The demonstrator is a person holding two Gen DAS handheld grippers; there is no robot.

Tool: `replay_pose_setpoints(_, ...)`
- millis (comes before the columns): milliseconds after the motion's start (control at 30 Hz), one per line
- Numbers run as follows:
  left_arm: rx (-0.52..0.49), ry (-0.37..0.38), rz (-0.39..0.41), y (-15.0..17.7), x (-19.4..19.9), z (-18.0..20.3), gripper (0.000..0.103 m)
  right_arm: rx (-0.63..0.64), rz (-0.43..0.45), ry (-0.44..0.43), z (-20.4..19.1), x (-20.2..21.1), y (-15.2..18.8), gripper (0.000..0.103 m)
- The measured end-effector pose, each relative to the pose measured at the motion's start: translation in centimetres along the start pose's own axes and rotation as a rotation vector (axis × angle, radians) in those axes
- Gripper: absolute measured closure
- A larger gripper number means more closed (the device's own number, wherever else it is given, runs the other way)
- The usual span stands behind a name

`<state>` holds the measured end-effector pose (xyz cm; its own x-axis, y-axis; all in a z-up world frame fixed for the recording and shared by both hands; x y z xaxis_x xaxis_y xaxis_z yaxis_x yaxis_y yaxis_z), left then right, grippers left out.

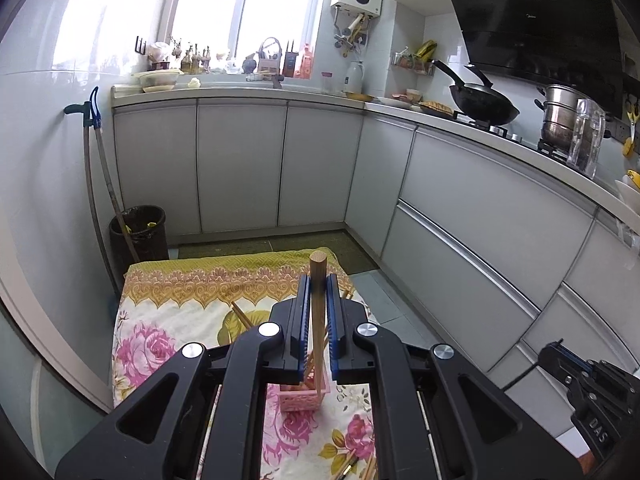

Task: Organize utensils
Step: 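Lower the chopstick into the basket and open the left gripper while the right gripper lifts the black chopstick, then lower the black chopstick into the basket and open the right gripper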

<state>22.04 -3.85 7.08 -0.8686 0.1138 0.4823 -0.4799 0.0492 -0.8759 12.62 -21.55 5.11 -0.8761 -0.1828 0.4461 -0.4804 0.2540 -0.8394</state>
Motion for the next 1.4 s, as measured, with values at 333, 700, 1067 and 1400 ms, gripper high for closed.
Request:
replay_pose_setpoints(333,-0.018,-0.053,-0.118,2.5,-8.1,-0.2,0.095,-0.007,-0.023,-0.021,0.1,-3.1,-0.2,0.099)
replay_pose_setpoints(700,0.034,-0.014,-0.068,1.8,-3.3,-2.3,0.072,-0.007,-0.014,-0.041,-1.1,-4.2,-1.2,0.099)
replay_pose_setpoints(1067,0.105,-0.03,0.033,2.0,2.8,-5.8,0.064,-0.003,0.065,-0.105,-4.6,-8.6,-4.6,0.099)
replay_pose_setpoints(1400,0.118,-0.066,-0.012,3.9,0.6,-7.9,0.064,-0.002,-0.018,-0.103,-5.1,-17.3,-0.4,0.099)
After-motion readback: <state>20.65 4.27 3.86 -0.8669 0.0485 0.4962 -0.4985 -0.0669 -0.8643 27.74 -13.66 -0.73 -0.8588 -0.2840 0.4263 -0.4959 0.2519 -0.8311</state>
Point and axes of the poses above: each gripper's, at about its wrist camera, not at the fingertips, and x roughly against the way its jaws point, z to its right, y to its underside, the point moved 4 cm from there along -x, roughly the way its jaws point, and after that the axes turned 14 degrees about -y, right-handed, at the moved point
